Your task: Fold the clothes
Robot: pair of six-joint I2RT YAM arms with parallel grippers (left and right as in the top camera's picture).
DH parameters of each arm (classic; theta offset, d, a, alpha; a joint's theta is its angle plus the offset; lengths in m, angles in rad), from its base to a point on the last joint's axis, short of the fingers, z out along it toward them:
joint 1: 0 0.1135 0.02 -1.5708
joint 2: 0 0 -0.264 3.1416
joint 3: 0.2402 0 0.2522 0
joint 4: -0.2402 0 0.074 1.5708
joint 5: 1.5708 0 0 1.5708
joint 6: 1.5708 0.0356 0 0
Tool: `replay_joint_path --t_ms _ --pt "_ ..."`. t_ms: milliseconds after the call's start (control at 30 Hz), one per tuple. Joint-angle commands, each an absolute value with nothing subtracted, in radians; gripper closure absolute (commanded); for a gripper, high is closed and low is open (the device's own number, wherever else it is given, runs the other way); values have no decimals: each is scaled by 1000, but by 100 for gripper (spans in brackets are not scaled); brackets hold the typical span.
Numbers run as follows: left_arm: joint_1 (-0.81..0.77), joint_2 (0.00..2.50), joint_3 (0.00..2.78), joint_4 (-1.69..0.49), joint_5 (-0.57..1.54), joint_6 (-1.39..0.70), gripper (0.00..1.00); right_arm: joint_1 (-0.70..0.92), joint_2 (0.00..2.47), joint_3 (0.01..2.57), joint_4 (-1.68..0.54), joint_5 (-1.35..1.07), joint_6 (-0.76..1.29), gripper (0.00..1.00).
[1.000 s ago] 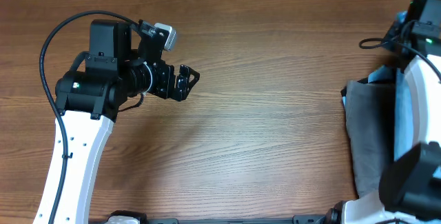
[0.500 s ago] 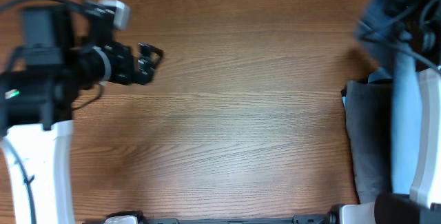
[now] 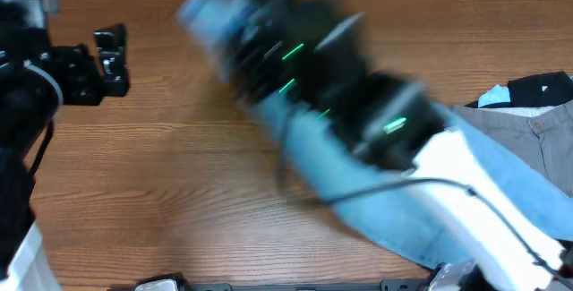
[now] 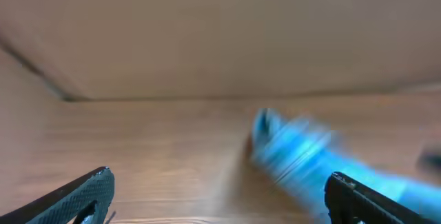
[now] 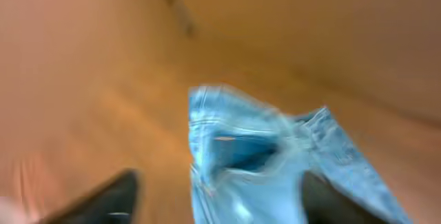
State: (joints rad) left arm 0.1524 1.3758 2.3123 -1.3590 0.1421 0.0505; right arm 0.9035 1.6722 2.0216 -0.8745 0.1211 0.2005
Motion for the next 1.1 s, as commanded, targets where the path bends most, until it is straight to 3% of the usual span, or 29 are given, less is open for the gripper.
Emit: replay_joint_path --t_ms 0,300,567,1067 --pt "159 1356 2376 -1370 15 49 0 926 1663 2056 -900 327 210 12" --pt "157 1413 2376 -1495 176 48 0 803 1505 2098 -908 418 215 10" --pt "139 1684 2376 -1646 444 133 0 696 1347 2101 -930 418 288 9" --pt "-24 2354 2376 -1318 430 240 3 688 1320 2101 -1183 427 350 8"
